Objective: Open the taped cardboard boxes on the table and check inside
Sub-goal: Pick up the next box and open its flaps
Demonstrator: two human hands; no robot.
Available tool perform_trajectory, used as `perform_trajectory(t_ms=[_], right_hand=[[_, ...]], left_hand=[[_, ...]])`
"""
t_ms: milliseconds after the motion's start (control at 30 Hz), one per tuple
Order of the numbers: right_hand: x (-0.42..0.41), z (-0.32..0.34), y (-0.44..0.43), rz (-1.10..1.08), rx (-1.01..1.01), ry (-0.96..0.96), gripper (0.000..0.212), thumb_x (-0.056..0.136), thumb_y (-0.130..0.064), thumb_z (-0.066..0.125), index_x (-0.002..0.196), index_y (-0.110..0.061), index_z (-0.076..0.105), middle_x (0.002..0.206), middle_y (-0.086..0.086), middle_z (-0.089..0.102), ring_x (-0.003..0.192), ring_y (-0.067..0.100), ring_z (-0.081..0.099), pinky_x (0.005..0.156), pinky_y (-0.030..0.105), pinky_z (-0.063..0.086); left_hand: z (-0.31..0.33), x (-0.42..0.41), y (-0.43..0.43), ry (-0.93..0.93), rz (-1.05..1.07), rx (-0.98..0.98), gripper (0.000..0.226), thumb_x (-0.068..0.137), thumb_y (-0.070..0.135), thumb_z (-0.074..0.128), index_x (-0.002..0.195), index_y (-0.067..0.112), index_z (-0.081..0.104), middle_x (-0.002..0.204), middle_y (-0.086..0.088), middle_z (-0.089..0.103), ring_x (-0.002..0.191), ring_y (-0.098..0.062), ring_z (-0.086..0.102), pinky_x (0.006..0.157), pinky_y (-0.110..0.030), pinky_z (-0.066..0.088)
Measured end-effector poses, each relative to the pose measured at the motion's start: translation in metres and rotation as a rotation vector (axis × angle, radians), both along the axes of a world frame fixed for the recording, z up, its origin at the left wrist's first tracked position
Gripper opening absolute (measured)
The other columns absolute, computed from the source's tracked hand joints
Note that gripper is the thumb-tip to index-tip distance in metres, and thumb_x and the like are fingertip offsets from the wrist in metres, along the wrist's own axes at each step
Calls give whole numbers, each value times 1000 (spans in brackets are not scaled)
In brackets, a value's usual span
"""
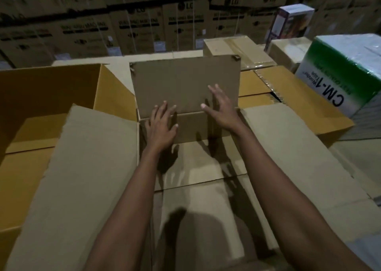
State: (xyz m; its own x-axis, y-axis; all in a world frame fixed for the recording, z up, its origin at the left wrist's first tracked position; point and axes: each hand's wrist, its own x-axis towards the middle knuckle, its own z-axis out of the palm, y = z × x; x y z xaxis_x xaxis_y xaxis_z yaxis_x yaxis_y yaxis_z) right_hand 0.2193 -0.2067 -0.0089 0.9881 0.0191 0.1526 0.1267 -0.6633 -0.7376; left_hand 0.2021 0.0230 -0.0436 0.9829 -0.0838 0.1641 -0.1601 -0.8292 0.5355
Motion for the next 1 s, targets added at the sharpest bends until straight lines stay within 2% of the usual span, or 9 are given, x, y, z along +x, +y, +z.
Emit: perform_trajectory(t_ms=[100, 233, 367, 500, 567, 633, 833, 933, 1000], right_hand=[[9, -39, 2, 41, -190, 132, 73, 100, -53, 59, 162, -38, 25, 174, -6, 8, 160, 22, 4, 122, 69, 18], [-2, -53, 8, 57, -326, 237, 81, 96, -44, 68, 162, -39, 21, 174, -9, -2, 159, 19, -11, 118, 74, 18], [-31, -27, 9, 43, -163, 217, 67, 97, -44, 67, 157, -34, 38, 173, -5, 12, 159, 22, 6, 122, 65, 22], [-94, 15, -1, 58, -37, 155, 56, 98, -46, 66, 150, -36, 50, 171, -5, 20, 157, 19, 15, 122, 52, 31], [-140, 26, -13, -11, 33, 94, 51, 97, -55, 62, 146, -43, 53, 166, -6, 30, 152, 17, 26, 110, 41, 45], [-191, 24, -23, -104, 59, -27, 45, 96, -59, 60, 139, -44, 58, 154, -7, 48, 144, 15, 38, 112, 46, 42], [-322, -12, -25, -382, 223, -217, 14, 97, -28, 70, 110, -34, 73, 110, -10, 68, 108, 14, 62, 97, 48, 53], [-360, -29, -33, -507, 127, -240, 17, 94, -28, 71, 110, -33, 72, 112, -12, 62, 114, 18, 55, 98, 55, 50], [-380, -36, -41, -693, 67, -253, 29, 90, -27, 74, 119, -27, 68, 128, 1, 55, 122, 25, 45, 98, 48, 45]], left_hand=[[-22, 2, 7, 65, -6, 100, 71, 95, 31, 65, 157, 36, 29, 170, 8, 9, 157, -20, -1, 122, -64, 8], [-24, 3, 11, 155, -37, 98, 77, 93, 32, 69, 158, 34, 28, 170, 6, 10, 157, -20, -3, 120, -65, 13], [7, -17, 9, 156, 10, -108, 63, 93, 32, 70, 150, 26, 44, 155, -6, 44, 148, -27, 29, 118, -55, 30], [44, -81, 7, 58, 59, -225, 50, 92, 36, 71, 139, 24, 58, 140, -7, 59, 136, -28, 47, 112, -48, 40], [55, -134, 3, -19, 122, -298, 37, 92, 35, 70, 128, 27, 66, 127, -2, 67, 125, -24, 55, 105, -43, 46], [60, -191, -4, -94, 190, -412, 22, 91, 29, 71, 114, 30, 71, 112, 6, 72, 111, -19, 63, 98, -41, 51], [46, -302, -26, -133, 351, -615, 14, 91, 16, 72, 101, 25, 75, 95, 11, 73, 93, -7, 68, 88, -36, 57], [35, -347, -38, -202, 522, -712, 20, 90, 9, 69, 97, 26, 73, 94, 7, 71, 91, -11, 67, 85, -36, 57], [28, -377, -44, -212, 665, -802, 19, 88, 3, 65, 94, 21, 67, 99, -3, 67, 93, -21, 62, 86, -39, 53]])
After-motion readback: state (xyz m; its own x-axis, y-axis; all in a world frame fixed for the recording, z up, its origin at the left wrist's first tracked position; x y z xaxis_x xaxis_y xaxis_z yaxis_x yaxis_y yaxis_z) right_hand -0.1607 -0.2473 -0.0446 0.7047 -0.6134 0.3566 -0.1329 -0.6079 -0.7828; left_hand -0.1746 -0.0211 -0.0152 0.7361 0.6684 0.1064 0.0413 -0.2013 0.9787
